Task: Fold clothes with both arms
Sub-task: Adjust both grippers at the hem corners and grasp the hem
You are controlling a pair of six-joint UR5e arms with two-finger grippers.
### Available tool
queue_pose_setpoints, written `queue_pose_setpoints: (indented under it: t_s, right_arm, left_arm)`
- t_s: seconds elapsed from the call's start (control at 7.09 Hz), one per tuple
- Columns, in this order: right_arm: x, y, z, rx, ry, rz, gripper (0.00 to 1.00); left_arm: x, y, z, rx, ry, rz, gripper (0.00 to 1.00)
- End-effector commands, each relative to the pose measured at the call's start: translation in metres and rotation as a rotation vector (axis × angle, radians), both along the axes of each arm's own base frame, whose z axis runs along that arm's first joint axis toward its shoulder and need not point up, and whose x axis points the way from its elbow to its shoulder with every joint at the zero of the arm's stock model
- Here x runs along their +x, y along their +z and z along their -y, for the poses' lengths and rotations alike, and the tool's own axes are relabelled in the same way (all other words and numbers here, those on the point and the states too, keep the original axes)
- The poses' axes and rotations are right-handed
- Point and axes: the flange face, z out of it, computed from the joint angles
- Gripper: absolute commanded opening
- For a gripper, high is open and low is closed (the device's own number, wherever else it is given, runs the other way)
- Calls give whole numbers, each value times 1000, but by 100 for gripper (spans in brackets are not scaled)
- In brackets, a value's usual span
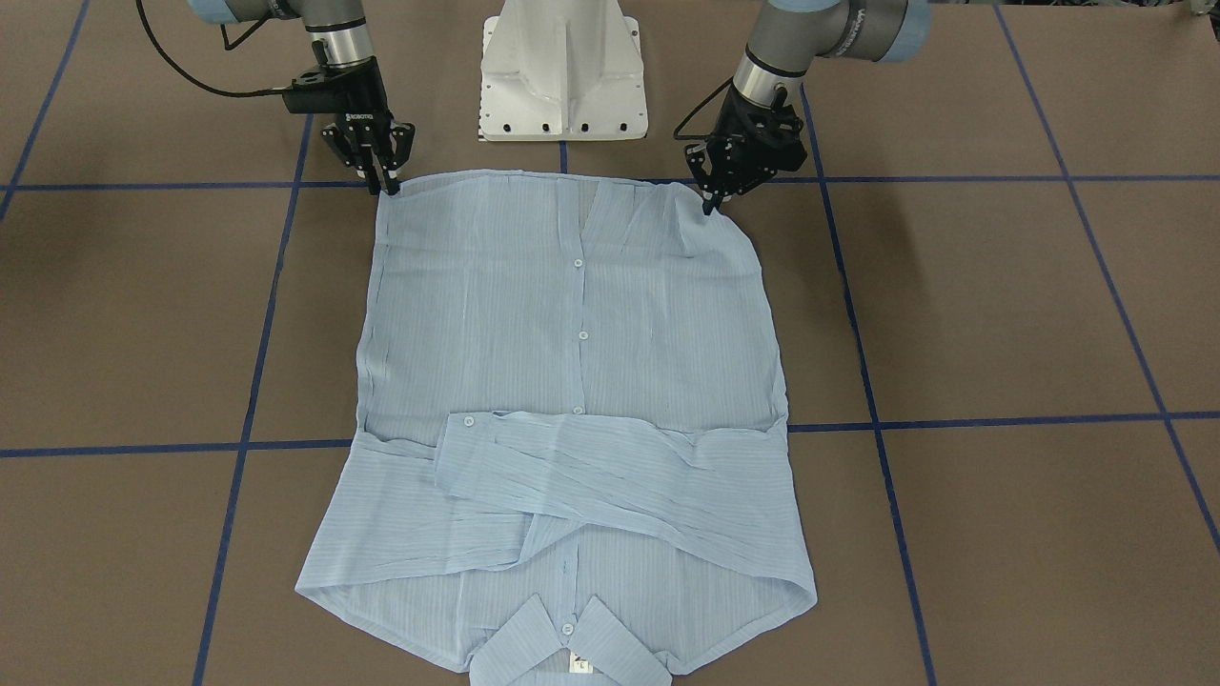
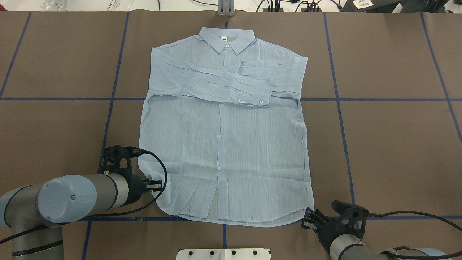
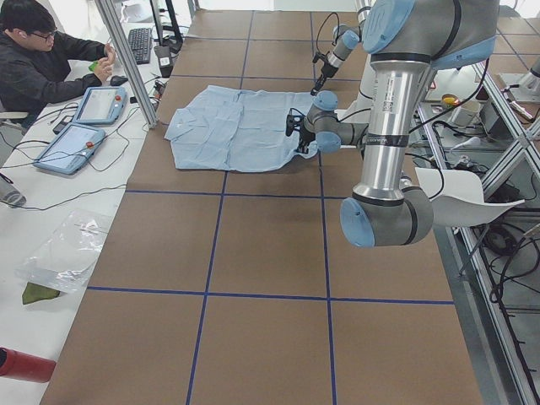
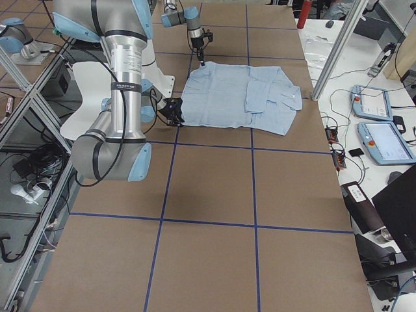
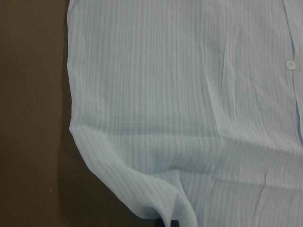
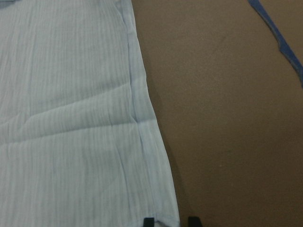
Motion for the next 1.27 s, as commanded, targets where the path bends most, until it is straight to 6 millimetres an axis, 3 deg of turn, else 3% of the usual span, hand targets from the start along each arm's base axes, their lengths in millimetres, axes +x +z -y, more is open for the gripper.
queue_pose_setpoints:
  t_s: [0.0, 0.14, 0.99, 1.13]
  right_arm:
    - [-3, -3, 0, 0, -2, -16, 16]
    - [-5, -8, 0, -1, 0, -4, 0]
    - [0, -19, 6, -2, 7, 15, 0]
    - [11, -31, 11, -6, 14, 37, 0]
  left_arm:
    - [0, 1, 0, -1, 0, 2, 0]
    - [0, 2, 0, 0, -1, 4, 0]
    - [0, 1, 0, -1, 0, 4, 0]
    - [-2, -5, -1, 1, 3, -10, 0]
